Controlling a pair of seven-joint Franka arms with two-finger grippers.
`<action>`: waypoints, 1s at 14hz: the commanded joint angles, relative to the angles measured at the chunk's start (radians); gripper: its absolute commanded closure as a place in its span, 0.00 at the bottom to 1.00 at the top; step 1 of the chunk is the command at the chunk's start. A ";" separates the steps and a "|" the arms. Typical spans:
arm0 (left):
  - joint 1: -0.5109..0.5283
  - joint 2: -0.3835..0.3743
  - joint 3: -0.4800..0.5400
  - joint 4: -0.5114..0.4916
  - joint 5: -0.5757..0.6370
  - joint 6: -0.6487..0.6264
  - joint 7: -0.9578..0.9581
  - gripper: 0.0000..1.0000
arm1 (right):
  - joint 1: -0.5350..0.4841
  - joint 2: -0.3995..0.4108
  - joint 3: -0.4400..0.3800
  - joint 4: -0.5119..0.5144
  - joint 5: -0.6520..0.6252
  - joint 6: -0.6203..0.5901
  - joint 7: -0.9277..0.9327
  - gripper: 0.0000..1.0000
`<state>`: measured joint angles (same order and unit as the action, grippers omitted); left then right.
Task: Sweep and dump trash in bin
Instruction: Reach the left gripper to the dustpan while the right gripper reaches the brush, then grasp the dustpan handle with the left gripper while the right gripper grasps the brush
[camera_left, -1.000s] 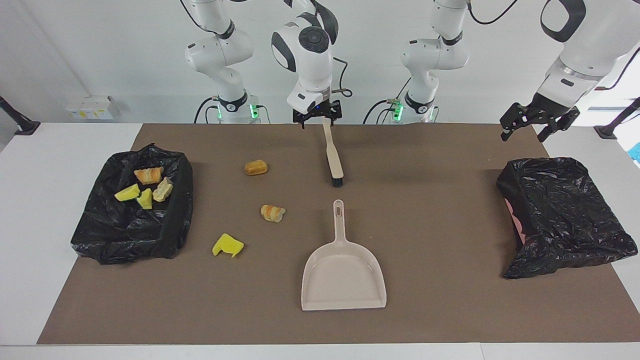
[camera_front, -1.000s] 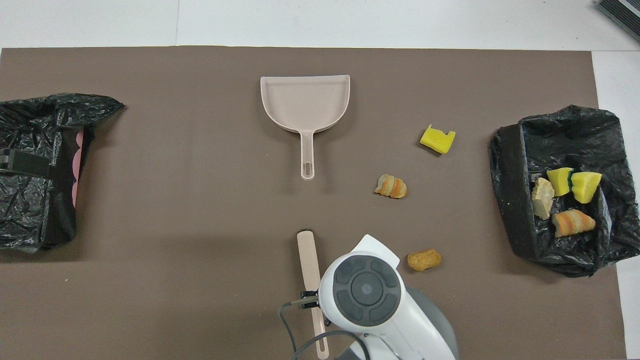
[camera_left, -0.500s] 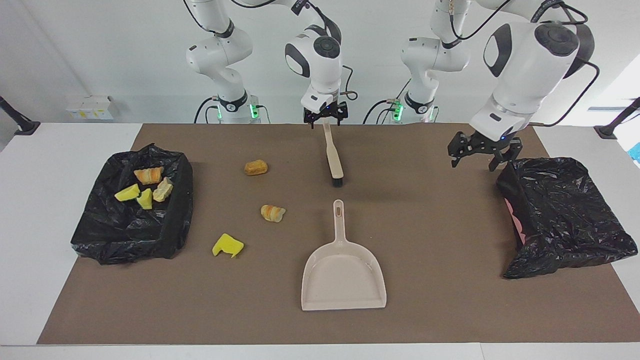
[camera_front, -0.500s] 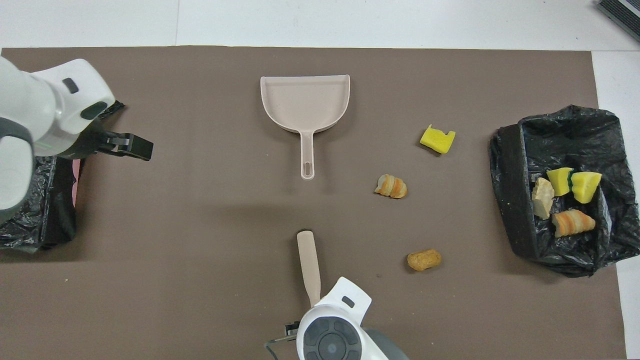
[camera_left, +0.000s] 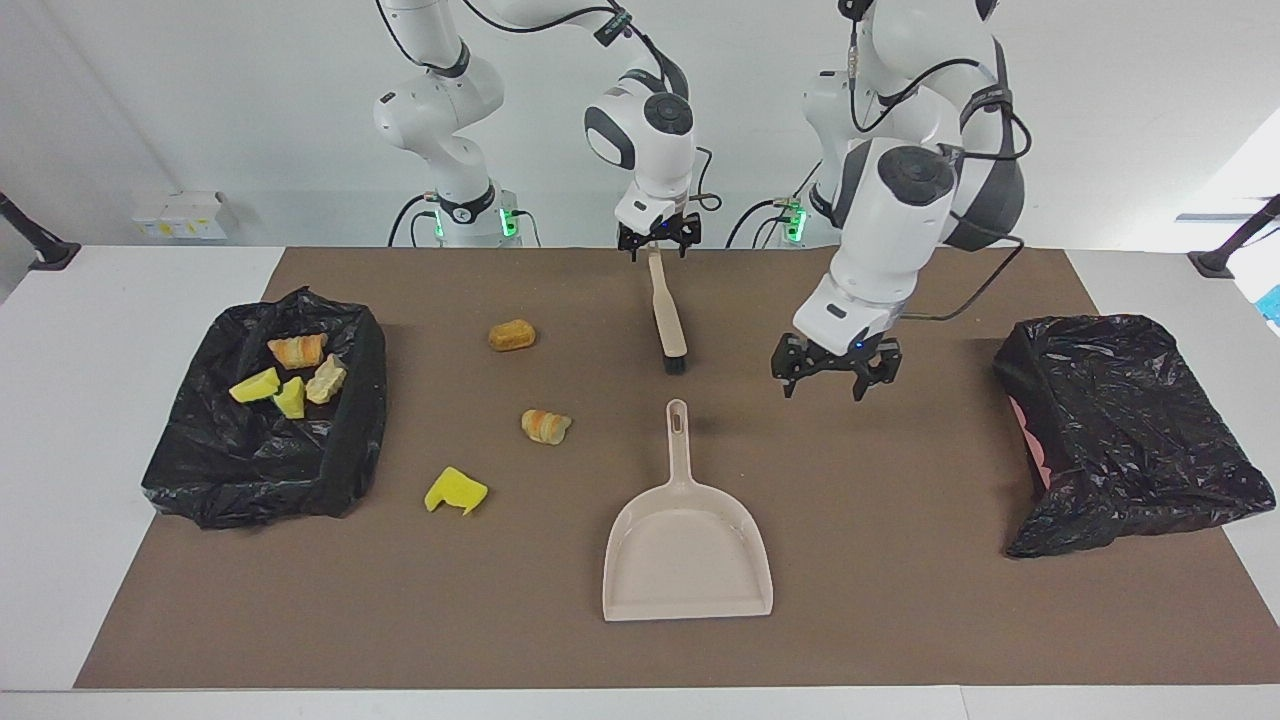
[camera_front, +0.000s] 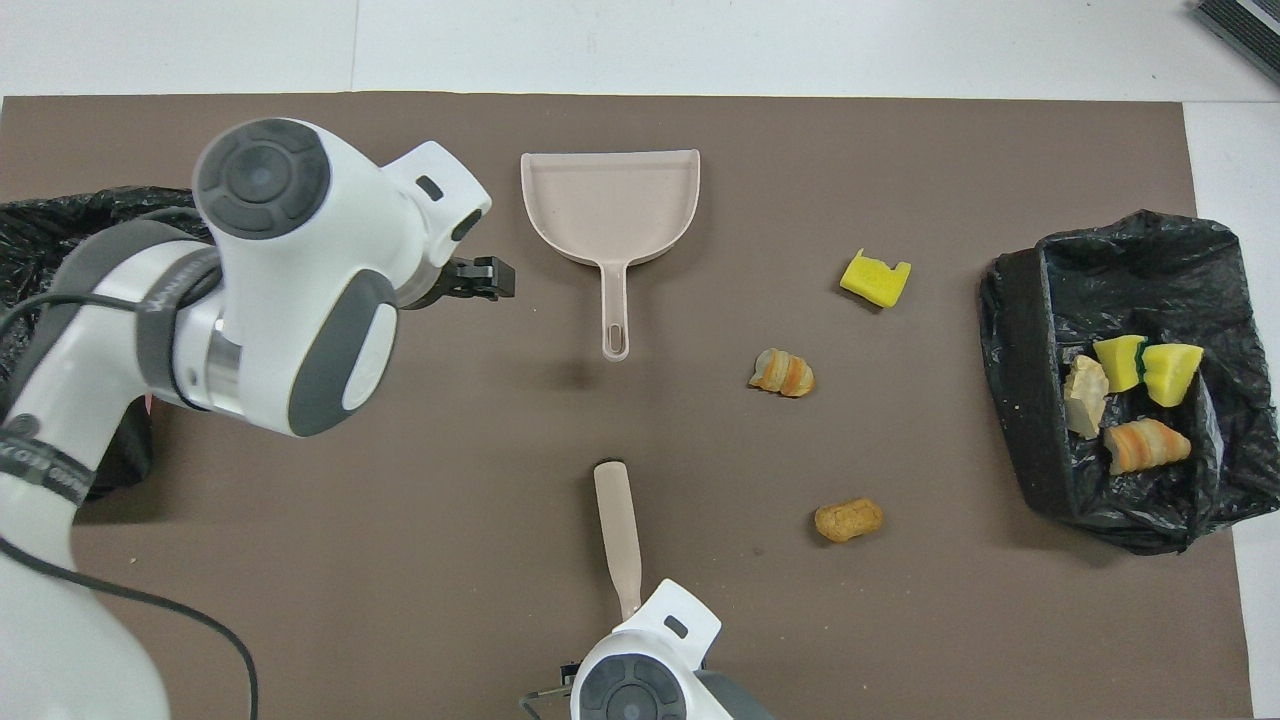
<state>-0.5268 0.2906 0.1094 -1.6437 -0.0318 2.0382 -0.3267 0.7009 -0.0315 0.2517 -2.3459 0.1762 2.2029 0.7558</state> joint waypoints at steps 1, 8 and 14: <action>-0.073 0.050 0.019 0.008 -0.016 0.074 -0.107 0.00 | 0.005 -0.022 -0.003 -0.019 0.020 0.005 0.023 0.67; -0.246 0.200 0.024 0.021 -0.011 0.198 -0.362 0.00 | -0.015 -0.051 -0.008 -0.009 0.022 -0.064 0.028 1.00; -0.229 0.236 0.026 0.096 0.082 0.177 -0.350 0.01 | -0.161 -0.203 -0.012 -0.019 0.000 -0.260 0.074 1.00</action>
<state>-0.7557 0.5046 0.1294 -1.5879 0.0196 2.2302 -0.6740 0.5927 -0.1639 0.2339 -2.3438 0.1757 1.9911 0.8056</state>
